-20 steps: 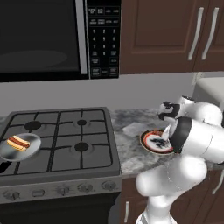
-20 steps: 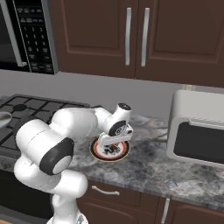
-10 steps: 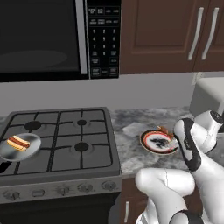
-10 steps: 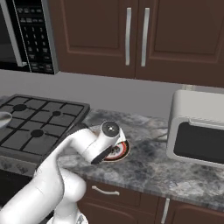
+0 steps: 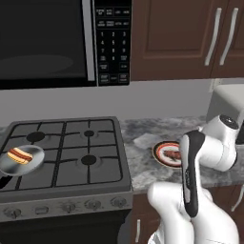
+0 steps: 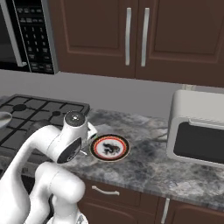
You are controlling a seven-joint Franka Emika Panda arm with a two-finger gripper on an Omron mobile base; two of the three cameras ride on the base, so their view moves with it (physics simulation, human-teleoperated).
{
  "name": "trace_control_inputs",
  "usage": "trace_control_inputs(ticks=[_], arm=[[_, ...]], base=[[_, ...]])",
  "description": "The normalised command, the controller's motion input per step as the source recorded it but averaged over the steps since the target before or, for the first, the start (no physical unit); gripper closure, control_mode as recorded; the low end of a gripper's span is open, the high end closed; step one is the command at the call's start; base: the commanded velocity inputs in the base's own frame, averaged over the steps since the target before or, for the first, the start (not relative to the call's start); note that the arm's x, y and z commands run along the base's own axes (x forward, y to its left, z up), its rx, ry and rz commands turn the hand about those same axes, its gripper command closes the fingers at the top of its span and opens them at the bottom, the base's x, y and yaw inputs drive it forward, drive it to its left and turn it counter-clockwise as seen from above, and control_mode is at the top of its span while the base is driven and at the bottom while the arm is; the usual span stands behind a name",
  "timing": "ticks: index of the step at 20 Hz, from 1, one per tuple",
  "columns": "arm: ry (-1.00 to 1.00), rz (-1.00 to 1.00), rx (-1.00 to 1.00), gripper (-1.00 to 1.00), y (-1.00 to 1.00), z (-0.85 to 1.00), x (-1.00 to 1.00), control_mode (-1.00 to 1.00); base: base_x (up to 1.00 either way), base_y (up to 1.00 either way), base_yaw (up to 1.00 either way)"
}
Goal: Place the cold items (lime and eggplant) from the fridge in one tupperware on the dining counter. Place the warm items (hot dog and kebab skewer) in the stove area in another tupperware.
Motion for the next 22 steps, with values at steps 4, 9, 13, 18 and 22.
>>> trace_control_inputs(ticks=[4,9,13,18,22], arm=[[-0.24,0.47,-0.51,1.0,0.94,0.0,-0.51,-1.0],[-0.65,0.37,-0.24,1.0,0.14,-0.32,-0.51,-1.0],[-0.68,0.2,-0.08,1.0,0.07,-0.37,-0.26,-1.0],[-0.41,0.07,-0.09,1.0,0.18,-0.17,-0.16,1.0],[0.0,0.0,0.0,1.0,0.0,0.0,0.0,1.0]], base=[[0.0,0.0,0.0],[0.0,0.0,0.0],[0.0,0.0,0.0],[-0.02,0.08,0.01],[-0.13,0.46,0.01]])
